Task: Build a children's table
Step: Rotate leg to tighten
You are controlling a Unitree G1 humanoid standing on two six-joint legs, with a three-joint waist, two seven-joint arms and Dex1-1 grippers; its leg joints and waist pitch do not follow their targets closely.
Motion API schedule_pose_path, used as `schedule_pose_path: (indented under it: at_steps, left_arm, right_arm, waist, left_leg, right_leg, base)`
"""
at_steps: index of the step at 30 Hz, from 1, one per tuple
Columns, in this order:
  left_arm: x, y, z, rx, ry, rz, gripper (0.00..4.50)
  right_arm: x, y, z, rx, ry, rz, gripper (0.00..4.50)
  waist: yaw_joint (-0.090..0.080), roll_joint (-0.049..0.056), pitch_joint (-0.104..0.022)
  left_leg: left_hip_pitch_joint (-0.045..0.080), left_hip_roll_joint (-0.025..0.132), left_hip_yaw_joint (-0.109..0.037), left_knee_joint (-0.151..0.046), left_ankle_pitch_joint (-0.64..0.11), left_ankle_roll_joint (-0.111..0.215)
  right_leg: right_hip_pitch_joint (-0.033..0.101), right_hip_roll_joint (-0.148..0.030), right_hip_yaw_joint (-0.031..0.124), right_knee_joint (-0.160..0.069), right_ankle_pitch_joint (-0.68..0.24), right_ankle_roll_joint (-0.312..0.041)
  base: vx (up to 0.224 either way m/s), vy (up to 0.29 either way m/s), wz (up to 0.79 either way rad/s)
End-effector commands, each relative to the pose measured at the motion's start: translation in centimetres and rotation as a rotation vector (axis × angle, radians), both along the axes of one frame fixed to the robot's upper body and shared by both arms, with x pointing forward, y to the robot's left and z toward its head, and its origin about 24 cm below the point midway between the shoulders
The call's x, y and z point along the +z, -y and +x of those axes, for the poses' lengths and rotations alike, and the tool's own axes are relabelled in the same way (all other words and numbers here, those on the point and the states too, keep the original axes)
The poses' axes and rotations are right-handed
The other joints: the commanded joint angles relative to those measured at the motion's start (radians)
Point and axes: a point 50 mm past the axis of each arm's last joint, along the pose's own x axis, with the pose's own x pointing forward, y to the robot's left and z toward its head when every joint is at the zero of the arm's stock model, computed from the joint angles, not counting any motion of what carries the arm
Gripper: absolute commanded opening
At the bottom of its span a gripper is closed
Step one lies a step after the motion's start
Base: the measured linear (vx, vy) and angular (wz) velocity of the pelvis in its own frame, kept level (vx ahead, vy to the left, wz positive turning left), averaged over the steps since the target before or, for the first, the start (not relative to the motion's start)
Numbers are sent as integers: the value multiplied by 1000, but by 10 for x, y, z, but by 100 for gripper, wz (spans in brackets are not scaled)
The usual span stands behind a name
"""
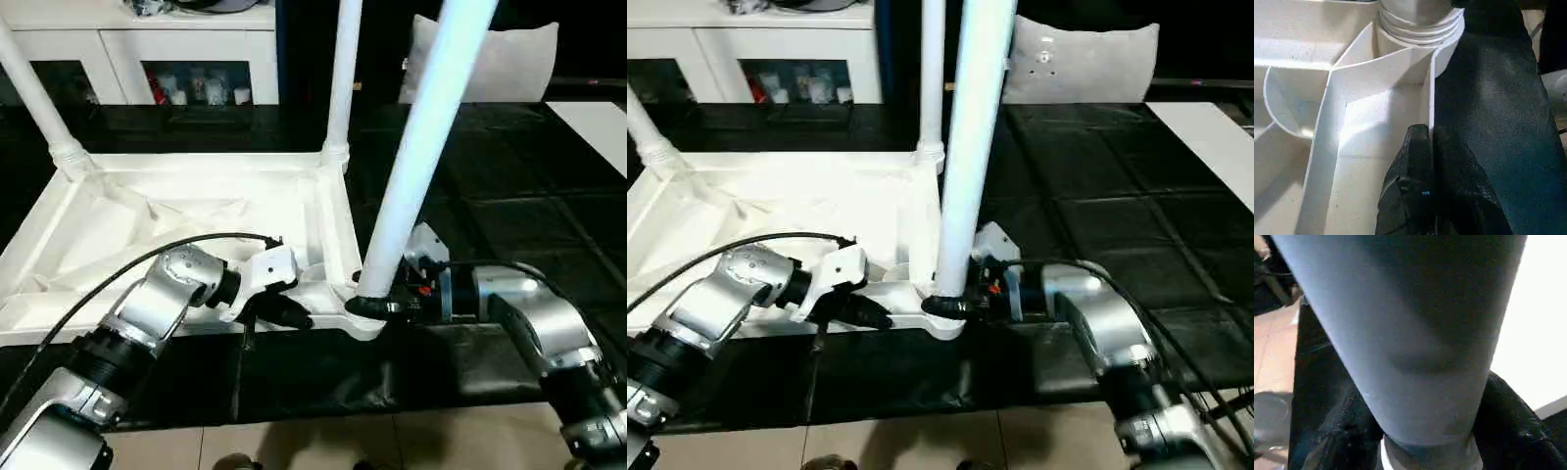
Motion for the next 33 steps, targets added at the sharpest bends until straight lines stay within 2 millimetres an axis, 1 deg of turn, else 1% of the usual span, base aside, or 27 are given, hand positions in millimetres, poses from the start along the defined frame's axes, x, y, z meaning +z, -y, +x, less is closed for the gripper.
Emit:
schedule_pose_path:
  at_steps: [1, 2, 3, 4, 5, 6, 7, 8, 9, 10, 11, 12, 13, 15, 16, 17, 18, 19, 20, 21, 24, 26, 27, 28, 29, 31, 33]
  left_arm:
    - [5, 14, 8, 144, 38, -49, 0]
    - [5, 16, 10, 176, 38, -58, 0]
    - [5, 19, 11, 211, 31, -67, 0]
    - [4, 22, 12, 242, 24, -72, 0]
    - [4, 25, 13, 274, 24, -75, 0]
    - [3, 28, 15, 315, 15, -79, 0]
    - [2, 30, 16, 342, 9, -81, 0]
    - [2, 33, 19, 379, 9, -88, 0]
    - [2, 36, 22, 422, 13, -97, 0]
    - [3, 39, 25, 457, 18, -105, 0]
    - [5, 42, 28, 506, 31, -116, 0]
    - [7, 45, 33, 553, 51, -121, 0]
    - [9, 47, 35, 572, 71, -115, 0]
    - [9, 48, 36, 566, 84, -108, 0]
    - [9, 49, 36, 558, 95, -103, 0]
    - [9, 49, 35, 536, 107, -100, 0]
    - [9, 49, 34, 525, 111, -98, 0]
    - [9, 48, 32, 493, 116, -90, 0]
    - [9, 46, 30, 467, 123, -82, 0]
    - [8, 45, 30, 453, 128, -77, 0]
    - [7, 43, 28, 411, 137, -86, 0]
    - [5, 40, 24, 350, 127, -73, 0]
    - [3, 37, 22, 321, 121, -57, 0]
    - [2, 37, 22, 315, 119, -55, 0]
    - [0, 33, 20, 271, 107, -40, 0]
    - [0, 31, 19, 244, 101, -32, 0]
    - [0, 28, 17, 191, 91, -25, 0]
  right_arm:
    - [-18, -22, 0, -137, -75, 26, 212]
    - [-20, -24, 4, -193, -75, 21, 211]
    - [-23, -27, 8, -268, -80, 17, 209]
    - [-26, -32, 12, -334, -94, 21, 209]
    - [-27, -36, 15, -380, -114, 33, 208]
    - [-28, -41, 18, -424, -132, 39, 207]
    - [-28, -45, 19, -449, -144, 42, 206]
    - [-28, -49, 24, -497, -138, 29, 206]
    - [-27, -53, 27, -540, -139, 28, 206]
    - [-27, -55, 31, -585, -139, 28, 206]
    - [-26, -57, 35, -646, -131, 12, 206]
    - [-25, -59, 37, -669, -119, 3, 206]
    - [-23, -64, 38, -641, -100, 13, 206]
    - [-21, -65, 38, -630, -75, 12, 260]
    - [-19, -65, 38, -629, -65, 25, 272]
    - [-17, -64, 38, -620, -67, 43, 274]
    - [-15, -62, 38, -611, -64, 54, 293]
    - [-12, -57, 37, -582, -46, 61, 293]
    - [-11, -52, 37, -566, -32, 55, 303]
    - [-10, -47, 37, -556, -13, 44, 311]
    - [-9, -31, 37, -510, 47, 11, 348]
    - [-5, -18, 37, -484, 66, 19, 355]
    - [-2, -10, 37, -479, 72, 25, 361]
    - [-1, -8, 37, -475, 74, 26, 375]
    - [5, 3, 37, -428, 89, 21, 385]
    - [9, 10, 36, -396, 97, 14, 396]
    - [15, 21, 33, -327, 105, -1, 406]
  waist:
    - [-8, 0, -49]
    - [-7, 20, -52]
    - [-16, 9, -51]
    - [-17, 24, -52]
    - [-29, 19, -47]
    - [-31, 31, -49]
    - [-41, 24, -51]
    - [-44, 23, -52]
    - [-53, 31, -52]
    - [-55, 32, -56]
    - [-57, 30, -58]
    - [-58, 32, -59]
    - [-56, 29, -61]
    - [-52, 30, -63]
    - [-51, 24, -67]
    - [-48, 26, -69]
    - [-48, 26, -70]
    - [-46, 24, -72]
    - [-44, 18, -74]
    - [-41, 17, -77]
    - [-35, 23, -80]
    - [-28, 29, -85]
    - [-27, 26, -84]
    - [-26, 26, -85]
    - [-24, 37, -85]
    - [-22, 31, -84]
    - [-16, 26, -84]
  left_leg:
    - [3, 35, -11, -83, -222, 32]
    - [6, 34, -14, -82, -231, 15]
    - [5, 26, -16, -82, -269, 0]
    - [5, 26, -18, -83, -269, -4]
    - [1, 25, -19, -85, -290, -7]
    - [6, 23, -21, -83, -306, -11]
    - [7, 21, -21, -82, -313, -8]
    - [4, 20, -21, -82, -306, -3]
    - [2, 20, -19, -82, -295, -1]
    - [3, 19, -22, -81, -294, -1]
    - [3, 17, -19, -78, -279, 3]
    - [3, 17, -18, -78, -272, 4]
    - [5, 17, -17, -77, -260, 10]
    - [2, 19, -14, -77, -239, 24]
    - [-1, 20, -14, -77, -219, 31]
    - [-1, 21, -13, -76, -202, 36]
    - [-1, 21, -12, -76, -192, 39]
    - [-2, 22, -11, -75, -173, 45]
    - [-4, 21, -11, -74, -162, 50]
    - [-6, 23, -9, -72, -138, 60]
    - [-6, 24, -7, -67, -100, 74]
    - [-8, 24, -9, -65, -74, 81]
    - [-8, 25, -7, -64, -80, 91]
    - [-8, 24, -7, -64, -81, 92]
    - [-4, 25, -7, -63, -91, 91]
    - [-6, 25, -7, -62, -102, 95]
    - [-5, 24, -5, -61, -106, 99]
  right_leg:
    - [46, -78, 66, -85, -402, -159]
    - [47, -81, 65, -82, -411, -160]
    - [51, -82, 58, -94, -488, -133]
    - [51, -83, 58, -94, -495, -127]
    - [49, -78, 54, -101, -518, -114]
    - [48, -78, 51, -103, -533, -109]
    - [49, -78, 50, -108, -535, -102]
    - [51, -77, 51, -108, -528, -100]
    - [49, -74, 52, -108, -502, -108]
    - [52, -75, 49, -107, -496, -111]
    - [50, -74, 51, -105, -478, -115]
    - [48, -72, 52, -104, -467, -120]
    - [49, -72, 51, -105, -454, -125]
    - [51, -73, 55, -101, -411, -131]
    - [55, -72, 56, -95, -379, -138]
    - [55, -73, 58, -91, -352, -146]
    - [56, -73, 59, -89, -335, -152]
    - [58, -73, 60, -85, -306, -162]
    - [61, -73, 59, -83, -293, -164]
    - [63, -74, 62, -77, -254, -173]
    - [64, -74, 61, -71, -199, -192]
    - [68, -75, 61, -63, -150, -208]
    - [68, -72, 61, -60, -123, -222]
    - [68, -72, 61, -60, -121, -225]
    - [67, -72, 60, -63, -121, -230]
    - [71, -72, 61, -58, -118, -238]
    - [70, -73, 61, -62, -155, -230]
  base:
    - [0, 0, 0]
    - [0, 0, 0]
    - [0, 0, 0]
    - [0, 0, 0]
    - [0, 0, 0]
    - [0, 0, 0]
    - [0, 0, 0]
    - [0, 0, 0]
    - [0, 0, 0]
    - [0, 0, 0]
    - [0, 0, 0]
    - [0, 0, 0]
    - [0, 0, 0]
    - [0, 0, 0]
    - [0, 0, 0]
    - [0, 0, 0]
    - [0, 0, 0]
    - [0, 0, 0]
    - [0, 0, 0]
    - [0, 0, 0]
    - [0, 0, 0]
    - [0, 0, 0]
    - [0, 0, 0]
    - [0, 0, 0]
    - [0, 0, 0]
    - [0, 0, 0]
    - [0, 0, 0]
